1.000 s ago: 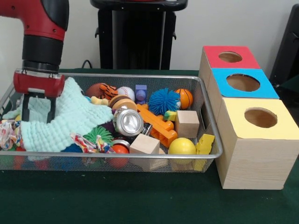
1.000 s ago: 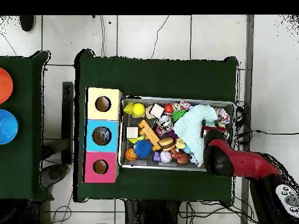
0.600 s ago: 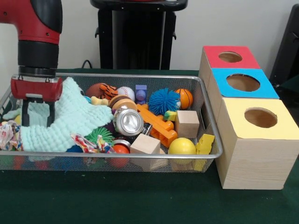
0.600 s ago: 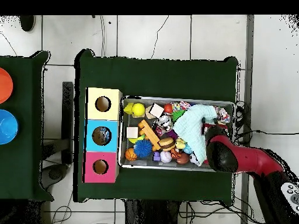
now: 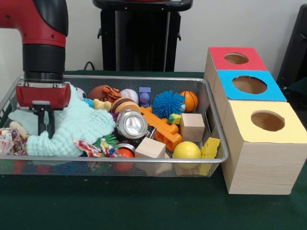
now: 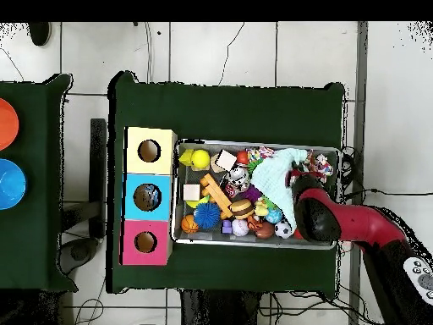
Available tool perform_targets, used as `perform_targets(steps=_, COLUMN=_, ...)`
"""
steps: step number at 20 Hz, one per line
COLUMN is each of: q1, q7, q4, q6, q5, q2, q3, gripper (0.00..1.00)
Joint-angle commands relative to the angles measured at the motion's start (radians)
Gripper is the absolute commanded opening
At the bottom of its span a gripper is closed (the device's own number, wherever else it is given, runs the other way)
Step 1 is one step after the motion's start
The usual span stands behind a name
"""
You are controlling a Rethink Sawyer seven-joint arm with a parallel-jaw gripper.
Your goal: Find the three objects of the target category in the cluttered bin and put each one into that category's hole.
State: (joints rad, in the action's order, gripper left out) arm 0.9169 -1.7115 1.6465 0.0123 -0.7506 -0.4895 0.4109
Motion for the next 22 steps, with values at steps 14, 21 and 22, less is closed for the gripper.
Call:
perform_targets(steps=14, q1=-0.109, q7=-0.161, q4=0.188, q6=0.06, q5=0.099, q2=-0.063, q3=0.034, gripper=0.0)
perform_targets(steps=21, q1=-0.158, q7=-0.209, q4=0.26, q6=0.003, q5=0.163, q2=-0.08, q3=-0.029, gripper=0.0)
perform_targets(steps=22, q1=-0.162, q7=-0.213, q4=0.269, q6=-0.001, q5=0.173, q2=-0.077, q3=-0.032, gripper=0.0)
